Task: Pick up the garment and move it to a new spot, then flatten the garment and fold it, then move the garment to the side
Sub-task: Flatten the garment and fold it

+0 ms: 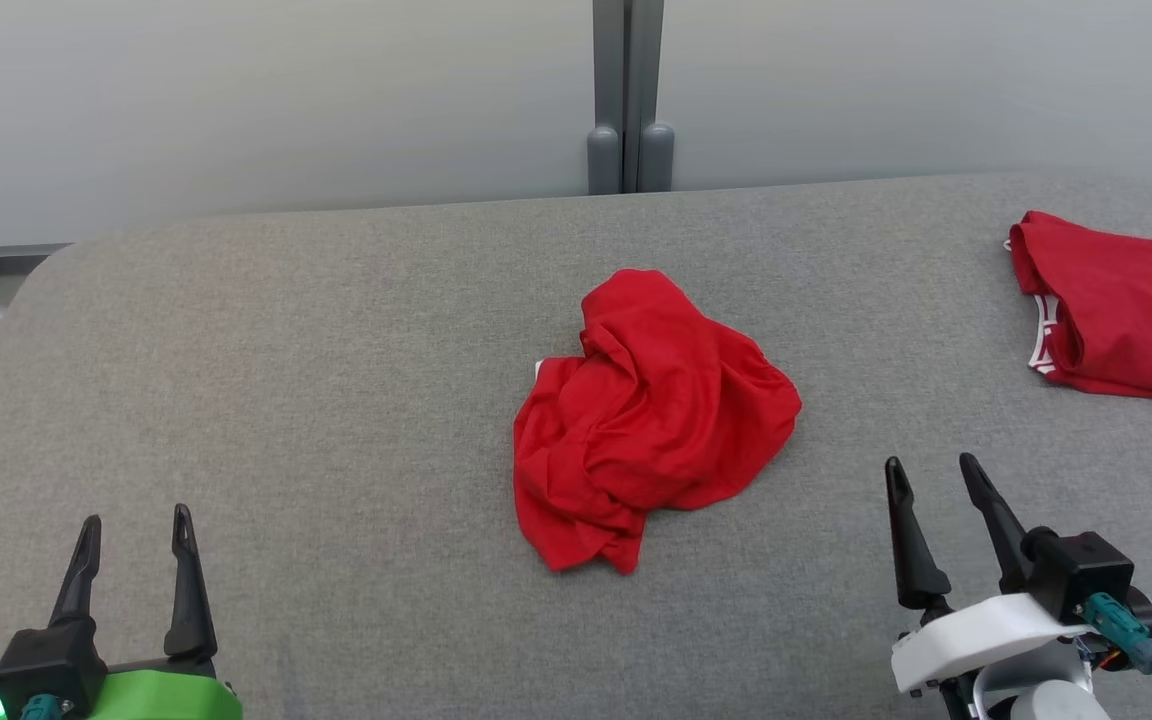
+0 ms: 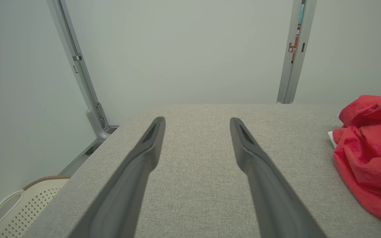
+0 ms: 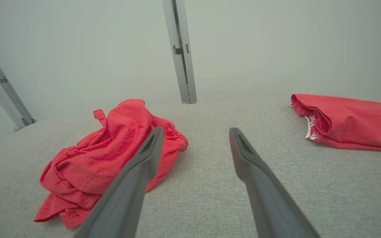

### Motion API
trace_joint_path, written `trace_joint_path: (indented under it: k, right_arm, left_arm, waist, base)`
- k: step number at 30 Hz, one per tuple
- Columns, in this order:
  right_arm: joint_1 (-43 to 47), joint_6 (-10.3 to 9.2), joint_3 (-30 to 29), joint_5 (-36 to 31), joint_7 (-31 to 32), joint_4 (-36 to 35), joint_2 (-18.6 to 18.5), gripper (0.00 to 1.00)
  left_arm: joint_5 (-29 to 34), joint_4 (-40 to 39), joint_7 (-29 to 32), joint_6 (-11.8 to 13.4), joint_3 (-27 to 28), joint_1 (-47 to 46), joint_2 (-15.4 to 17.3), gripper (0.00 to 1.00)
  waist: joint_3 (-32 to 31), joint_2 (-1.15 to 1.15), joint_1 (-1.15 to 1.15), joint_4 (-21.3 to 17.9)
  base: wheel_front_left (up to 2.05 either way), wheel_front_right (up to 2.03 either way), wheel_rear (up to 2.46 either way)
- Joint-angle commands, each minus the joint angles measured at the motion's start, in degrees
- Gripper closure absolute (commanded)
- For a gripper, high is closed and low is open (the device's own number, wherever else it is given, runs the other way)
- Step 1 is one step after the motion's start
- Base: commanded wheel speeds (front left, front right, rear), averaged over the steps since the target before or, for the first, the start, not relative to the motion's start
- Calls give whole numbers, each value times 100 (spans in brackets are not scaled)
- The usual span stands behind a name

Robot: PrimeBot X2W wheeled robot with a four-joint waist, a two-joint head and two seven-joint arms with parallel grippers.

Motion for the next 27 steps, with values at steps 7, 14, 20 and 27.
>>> trace_joint_path:
  k: [7,14,20,27]
  right_arm:
    - [-781,-7,539,-74,46,393,-283,0]
    - [-2567,-7,1210,7,617,1320,-606,0]
    - [-3918,-7,1783,322,1116,2343,-866,0]
    - [-4648,-7,2570,900,1578,3442,-980,0]
  left_arm:
    - [65,-13,-15,-48,-30,-159,-54,0]
    - [49,-28,-15,-72,-152,-478,-120,0]
    - [-6,-4,-15,-85,-305,-829,-175,0]
    - [-89,80,-15,-101,-404,-1058,-216,0]
  waist:
    - [189,0,0,108]
    - [667,0,0,385]
    - [1115,0,0,766]
    - [1425,0,0,1046]
  base:
    - [0,0,0]
    - [0,0,0]
    - [0,0,0]
    - [0,0,0]
